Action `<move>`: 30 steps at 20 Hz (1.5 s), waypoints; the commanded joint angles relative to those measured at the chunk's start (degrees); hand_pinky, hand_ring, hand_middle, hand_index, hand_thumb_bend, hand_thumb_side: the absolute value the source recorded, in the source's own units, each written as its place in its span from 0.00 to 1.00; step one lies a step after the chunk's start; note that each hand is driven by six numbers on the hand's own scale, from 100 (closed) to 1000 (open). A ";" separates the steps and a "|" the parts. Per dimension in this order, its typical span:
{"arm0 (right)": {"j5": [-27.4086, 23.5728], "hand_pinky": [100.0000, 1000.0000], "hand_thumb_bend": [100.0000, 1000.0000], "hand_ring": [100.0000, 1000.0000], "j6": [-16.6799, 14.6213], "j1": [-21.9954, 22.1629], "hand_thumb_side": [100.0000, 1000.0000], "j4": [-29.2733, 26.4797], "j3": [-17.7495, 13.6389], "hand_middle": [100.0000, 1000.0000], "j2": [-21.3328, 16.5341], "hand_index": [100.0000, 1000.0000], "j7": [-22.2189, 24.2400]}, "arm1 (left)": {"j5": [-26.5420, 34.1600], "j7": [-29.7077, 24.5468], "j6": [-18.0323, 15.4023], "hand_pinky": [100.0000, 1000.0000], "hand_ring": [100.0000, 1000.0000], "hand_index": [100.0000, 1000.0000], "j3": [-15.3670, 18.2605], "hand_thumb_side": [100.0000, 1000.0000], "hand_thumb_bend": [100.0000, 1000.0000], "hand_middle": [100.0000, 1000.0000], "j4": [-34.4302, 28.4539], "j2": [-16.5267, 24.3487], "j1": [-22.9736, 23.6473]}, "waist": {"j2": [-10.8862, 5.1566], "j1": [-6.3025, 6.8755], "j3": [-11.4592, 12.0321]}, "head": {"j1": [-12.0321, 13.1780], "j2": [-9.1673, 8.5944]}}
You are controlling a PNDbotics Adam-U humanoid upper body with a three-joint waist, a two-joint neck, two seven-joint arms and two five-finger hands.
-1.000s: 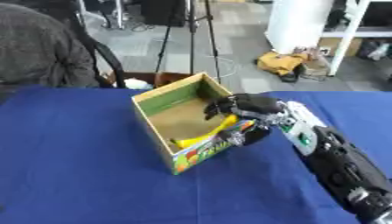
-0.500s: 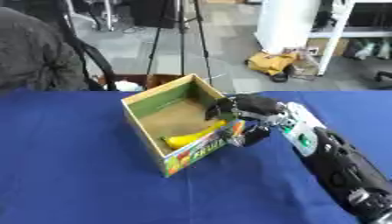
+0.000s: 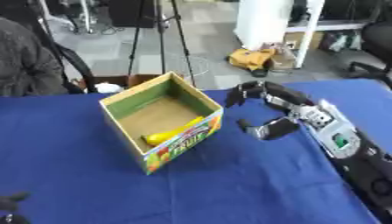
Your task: Pick up objects on the table and place them in the box.
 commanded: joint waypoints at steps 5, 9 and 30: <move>-11.73 0.54 0.00 0.66 7.58 3.59 0.37 -7.78 -2.18 0.68 2.08 0.74 8.60 | -1.60 2.28 -0.80 0.43 0.74 0.50 2.54 1.00 0.17 0.42 -0.21 0.99 0.69 | -0.88 0.86 -4.03 | 4.08 0.29; -14.55 0.53 0.00 0.66 10.39 5.81 0.38 -10.55 -2.91 0.67 3.00 0.73 10.66 | -1.81 2.71 -1.04 0.43 0.74 0.50 2.81 1.00 0.17 0.42 -0.13 1.06 0.91 | -1.16 1.29 -6.34 | 4.91 0.33; -21.98 0.50 0.00 0.63 18.57 11.51 0.43 -16.99 -3.80 0.64 5.72 0.71 13.50 | -2.56 1.06 -1.69 0.45 0.77 0.50 2.32 1.00 0.16 0.45 0.33 1.31 2.12 | -2.68 1.77 -8.27 | 6.85 1.26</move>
